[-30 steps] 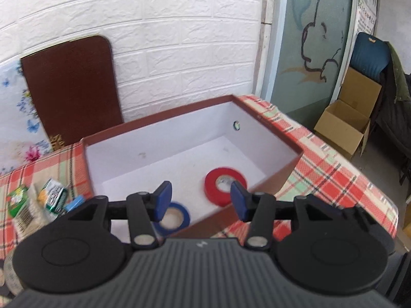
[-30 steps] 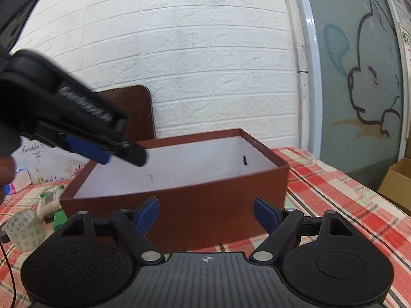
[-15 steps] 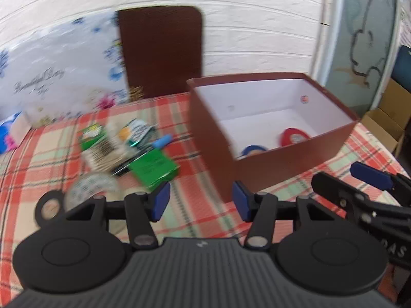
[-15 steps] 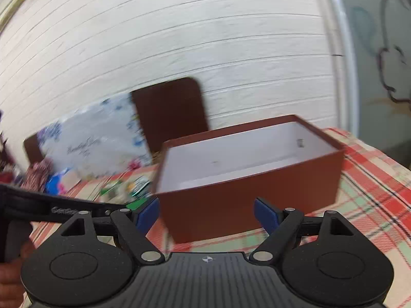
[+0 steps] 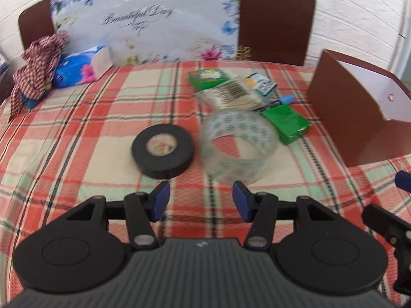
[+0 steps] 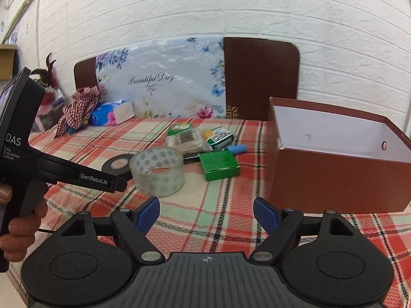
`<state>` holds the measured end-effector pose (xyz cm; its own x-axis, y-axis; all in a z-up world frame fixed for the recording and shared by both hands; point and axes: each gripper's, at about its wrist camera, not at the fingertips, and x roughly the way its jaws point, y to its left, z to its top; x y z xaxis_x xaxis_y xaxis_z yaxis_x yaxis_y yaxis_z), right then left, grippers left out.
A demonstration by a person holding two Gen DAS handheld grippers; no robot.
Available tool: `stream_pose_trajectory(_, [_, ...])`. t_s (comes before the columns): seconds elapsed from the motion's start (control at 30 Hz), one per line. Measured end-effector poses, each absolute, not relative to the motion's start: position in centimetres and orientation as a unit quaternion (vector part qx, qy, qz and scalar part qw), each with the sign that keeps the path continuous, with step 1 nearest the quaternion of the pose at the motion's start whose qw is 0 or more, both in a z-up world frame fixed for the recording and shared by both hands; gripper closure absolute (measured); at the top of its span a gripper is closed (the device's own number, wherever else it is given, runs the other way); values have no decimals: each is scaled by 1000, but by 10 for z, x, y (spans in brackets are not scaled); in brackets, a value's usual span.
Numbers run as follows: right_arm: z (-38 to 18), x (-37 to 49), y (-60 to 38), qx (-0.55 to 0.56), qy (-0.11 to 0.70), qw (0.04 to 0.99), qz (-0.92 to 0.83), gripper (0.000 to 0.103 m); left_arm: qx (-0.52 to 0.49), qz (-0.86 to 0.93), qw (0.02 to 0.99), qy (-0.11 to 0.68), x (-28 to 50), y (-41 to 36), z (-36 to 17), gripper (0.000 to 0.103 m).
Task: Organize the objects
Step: 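Move the left tool back toward the clear tape roll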
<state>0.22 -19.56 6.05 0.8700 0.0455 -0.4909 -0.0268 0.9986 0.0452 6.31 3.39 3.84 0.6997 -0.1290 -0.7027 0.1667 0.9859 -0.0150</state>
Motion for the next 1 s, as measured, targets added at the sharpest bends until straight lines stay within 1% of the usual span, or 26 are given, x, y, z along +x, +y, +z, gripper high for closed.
stream_pose_trajectory(0.2, [52, 12, -184, 0, 273, 961, 29, 24, 10, -48, 920, 390, 77, 59, 22, 45])
stream_pose_trajectory(0.33, [43, 23, -175, -11, 290, 956, 40, 32, 4, -32, 918, 394, 85, 71, 13, 45])
stream_pose_trajectory(0.43, [41, 34, -166, -21, 292, 955, 51, 32, 1, -19, 919, 393, 91, 80, 6, 43])
stream_pose_trajectory(0.5, [41, 43, -158, -29, 288, 955, 57, 31, 5, -10, 925, 379, 93, 84, 2, 36])
stream_pose_trajectory(0.53, [40, 48, -154, -33, 286, 956, 59, 28, 7, -6, 928, 371, 95, 86, 0, 34])
stream_pose_trajectory(0.57, [39, 54, -150, -37, 286, 955, 61, 27, 5, -4, 932, 362, 96, 89, -2, 28])
stream_pose_trajectory(0.6, [38, 59, -146, -41, 286, 955, 64, 27, 1, -4, 937, 350, 96, 93, -6, 20])
stream_pose_trajectory(0.67, [35, 67, -137, -51, 283, 955, 72, 24, -6, -8, 949, 316, 92, 99, -16, 11])
stream_pose_trajectory(0.73, [32, 73, -128, -69, 276, 956, 74, 23, -25, -14, 954, 300, 87, 104, -16, 12])
stream_pose_trajectory(1.0, [29, 86, -102, -138, 243, 958, 72, 23, -59, -23, 956, 285, 86, 112, -17, 13])
